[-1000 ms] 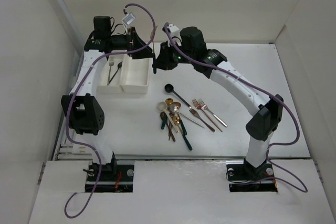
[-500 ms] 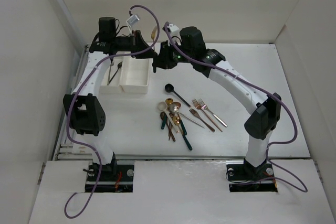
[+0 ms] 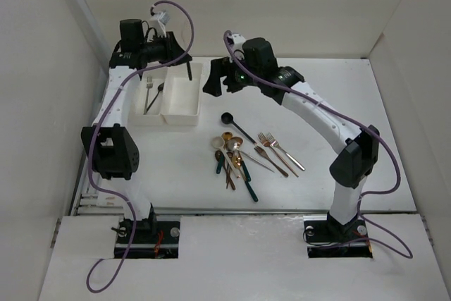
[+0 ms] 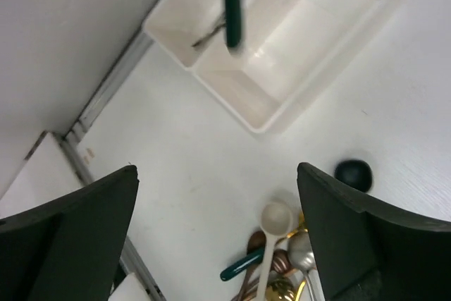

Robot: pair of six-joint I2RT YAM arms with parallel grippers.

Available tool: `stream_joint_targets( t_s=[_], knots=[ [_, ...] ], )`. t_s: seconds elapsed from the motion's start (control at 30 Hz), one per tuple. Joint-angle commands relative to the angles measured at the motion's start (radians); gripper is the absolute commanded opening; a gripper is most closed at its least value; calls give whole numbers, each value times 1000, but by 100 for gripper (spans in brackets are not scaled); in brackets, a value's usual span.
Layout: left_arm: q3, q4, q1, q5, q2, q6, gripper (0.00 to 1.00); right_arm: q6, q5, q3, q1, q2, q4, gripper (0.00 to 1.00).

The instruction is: Sort the eating utensils into containers

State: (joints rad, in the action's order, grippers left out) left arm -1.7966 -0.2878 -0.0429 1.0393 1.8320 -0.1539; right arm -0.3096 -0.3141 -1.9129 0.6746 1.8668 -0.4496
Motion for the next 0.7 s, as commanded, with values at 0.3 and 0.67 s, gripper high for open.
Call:
stream_joint_targets(
  t_s=[0.3, 0.67],
  knots=[
    [-38, -154, 81, -1128, 107, 382, 0, 30, 409, 219, -170, -67, -457, 88],
    [13, -142, 101, -1065, 223, 317, 27, 30, 423, 532, -234, -97, -505, 63]
  ],
)
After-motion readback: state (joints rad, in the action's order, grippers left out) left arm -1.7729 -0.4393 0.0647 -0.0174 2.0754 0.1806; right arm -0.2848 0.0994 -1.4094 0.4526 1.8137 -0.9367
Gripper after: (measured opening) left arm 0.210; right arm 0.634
